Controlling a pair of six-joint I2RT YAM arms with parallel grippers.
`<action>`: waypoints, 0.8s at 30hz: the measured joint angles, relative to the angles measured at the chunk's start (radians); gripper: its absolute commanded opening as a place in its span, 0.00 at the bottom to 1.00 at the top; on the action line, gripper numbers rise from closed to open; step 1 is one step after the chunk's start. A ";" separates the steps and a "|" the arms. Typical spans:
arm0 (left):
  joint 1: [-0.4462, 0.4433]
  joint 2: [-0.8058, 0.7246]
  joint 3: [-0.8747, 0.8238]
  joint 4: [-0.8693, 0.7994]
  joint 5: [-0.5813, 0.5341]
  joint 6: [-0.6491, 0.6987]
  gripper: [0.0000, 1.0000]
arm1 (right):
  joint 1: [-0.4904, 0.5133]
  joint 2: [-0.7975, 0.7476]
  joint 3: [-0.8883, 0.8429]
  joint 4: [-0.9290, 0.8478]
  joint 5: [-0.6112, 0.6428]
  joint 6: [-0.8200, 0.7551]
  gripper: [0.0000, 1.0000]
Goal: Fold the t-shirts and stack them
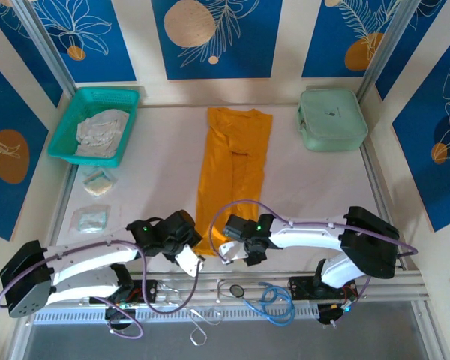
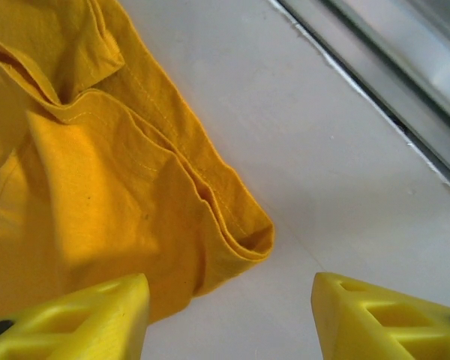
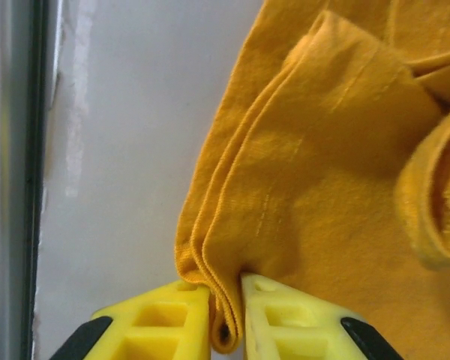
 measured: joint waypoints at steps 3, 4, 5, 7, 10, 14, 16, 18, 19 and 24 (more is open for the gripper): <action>0.019 0.025 0.000 0.010 0.005 0.000 0.56 | 0.000 -0.010 0.000 0.009 0.000 0.007 0.16; 0.022 0.032 0.000 0.010 0.006 0.001 0.55 | 0.000 -0.014 -0.001 0.010 0.000 0.011 0.15; 0.023 0.043 0.001 0.010 0.007 0.002 0.54 | 0.000 -0.018 -0.001 0.012 0.000 0.014 0.15; 0.024 0.066 0.001 0.010 0.010 0.008 0.54 | 0.000 -0.023 -0.001 0.015 0.000 0.016 0.14; 0.024 0.102 0.005 0.011 0.011 0.008 0.53 | 0.000 -0.024 -0.001 0.017 0.000 0.023 0.12; 0.025 0.137 0.012 0.029 0.011 0.010 0.53 | 0.000 -0.024 -0.001 0.016 0.000 0.023 0.11; 0.025 0.153 0.016 0.039 0.011 0.012 0.53 | 0.000 -0.024 -0.001 0.016 0.000 0.023 0.11; 0.025 0.169 0.023 0.050 0.011 0.015 0.50 | 0.000 -0.026 -0.001 0.016 0.000 0.026 0.09; 0.026 0.175 0.026 0.055 0.011 0.017 0.46 | 0.000 -0.028 -0.001 0.016 0.001 0.026 0.09; 0.031 0.206 0.038 0.085 0.014 0.023 0.00 | 0.002 -0.035 -0.001 0.012 0.003 0.033 0.07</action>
